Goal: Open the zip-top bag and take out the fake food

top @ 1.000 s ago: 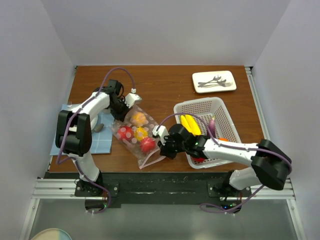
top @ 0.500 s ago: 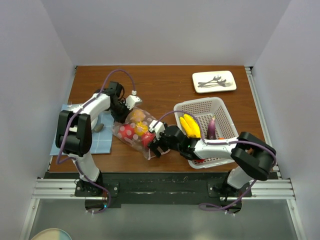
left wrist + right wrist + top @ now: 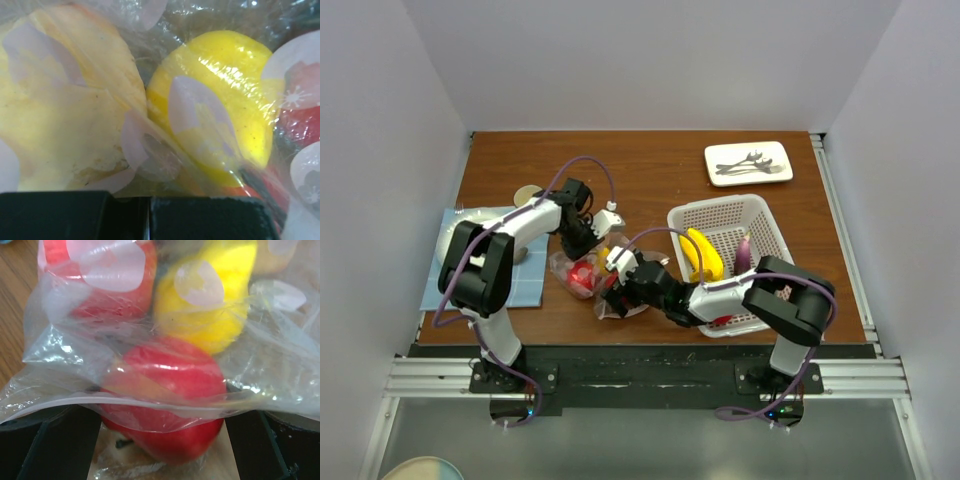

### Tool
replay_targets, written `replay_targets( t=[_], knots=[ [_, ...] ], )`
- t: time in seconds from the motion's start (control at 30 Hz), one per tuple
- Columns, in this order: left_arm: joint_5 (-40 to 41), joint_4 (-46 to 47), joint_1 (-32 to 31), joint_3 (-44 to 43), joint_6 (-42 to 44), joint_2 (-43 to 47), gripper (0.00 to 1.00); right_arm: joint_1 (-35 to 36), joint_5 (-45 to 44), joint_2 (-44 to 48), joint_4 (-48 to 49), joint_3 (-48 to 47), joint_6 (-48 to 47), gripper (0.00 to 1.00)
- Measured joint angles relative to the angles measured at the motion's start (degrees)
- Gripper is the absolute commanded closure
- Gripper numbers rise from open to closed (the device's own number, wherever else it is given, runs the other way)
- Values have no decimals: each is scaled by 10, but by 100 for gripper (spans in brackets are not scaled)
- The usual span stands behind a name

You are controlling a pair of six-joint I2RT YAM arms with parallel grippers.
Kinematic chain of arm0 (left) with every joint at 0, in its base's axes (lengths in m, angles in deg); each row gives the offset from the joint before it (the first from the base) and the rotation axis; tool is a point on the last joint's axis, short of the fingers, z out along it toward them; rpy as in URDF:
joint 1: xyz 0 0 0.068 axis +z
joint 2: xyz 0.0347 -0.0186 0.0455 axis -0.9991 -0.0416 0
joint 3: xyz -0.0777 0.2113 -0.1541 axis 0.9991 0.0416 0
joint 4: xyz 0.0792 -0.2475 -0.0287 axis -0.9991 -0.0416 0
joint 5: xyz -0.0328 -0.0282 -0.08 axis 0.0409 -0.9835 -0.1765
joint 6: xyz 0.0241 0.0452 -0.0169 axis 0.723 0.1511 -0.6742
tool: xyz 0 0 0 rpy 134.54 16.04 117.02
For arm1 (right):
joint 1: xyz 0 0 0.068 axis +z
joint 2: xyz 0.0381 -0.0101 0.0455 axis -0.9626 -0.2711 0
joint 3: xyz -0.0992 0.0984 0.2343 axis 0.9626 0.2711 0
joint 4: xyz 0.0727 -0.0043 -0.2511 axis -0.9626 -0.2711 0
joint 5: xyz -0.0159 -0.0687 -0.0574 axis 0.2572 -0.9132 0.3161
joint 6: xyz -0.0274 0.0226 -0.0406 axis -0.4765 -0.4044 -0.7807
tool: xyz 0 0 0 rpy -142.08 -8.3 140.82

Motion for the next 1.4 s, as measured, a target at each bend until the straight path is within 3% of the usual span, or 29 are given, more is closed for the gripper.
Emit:
replay_targets(
  t=[0.07,0.13,0.17,0.2,0.27,0.3,0.37,0.57,0.8,0.83,0.87,0.9,1.0,1.03,1.07,1.2,1.3,1.4],
  knots=[
    [-1,-1,-2,0,0,0,100,2,-2,-5,13,0,4,1],
    [-2,0,-2,2,0,0,100,2,-2,-7,19,0,7,15],
    [-1,1,-2,3,0,0,100,2,-2,-7,19,0,8,24],
    [0,4,-2,7,1,0,100,2,-1,-7,19,0,9,42],
    [3,6,2,11,2,0,100,2,0,0,10,0,16,61],
    [2,7,5,12,2,0,100,2,0,7,1,0,15,88],
    [0,6,21,11,5,-1,100,2,0,35,-30,4,23,97],
    [4,-11,81,-22,13,-13,100,2,1,192,-136,31,34,85],
    [19,-8,81,-32,17,-13,100,3,-21,360,-276,33,32,97],
    [19,-7,81,-32,17,-13,100,3,-45,389,-288,36,32,86],
    [19,-7,80,-32,17,-13,100,5,-87,427,-291,46,34,51],
    [19,-7,80,-32,17,-13,100,3,-121,453,-293,53,35,37],
    [19,-8,77,-32,17,-13,100,-42,-207,508,-293,70,63,29],
    [19,-9,74,-32,17,-13,100,-79,-218,509,-294,71,76,19],
    [19,-10,69,-33,16,-12,100,-114,-226,504,-294,71,85,2],
    [19,-24,49,-49,8,-6,100,-248,-240,407,-308,47,114,1],
    [13,-27,39,-68,5,5,100,-267,-232,331,-320,32,110,1],
    [6,-28,39,-76,4,15,100,-268,-168,326,-316,31,89,1]
  ],
)
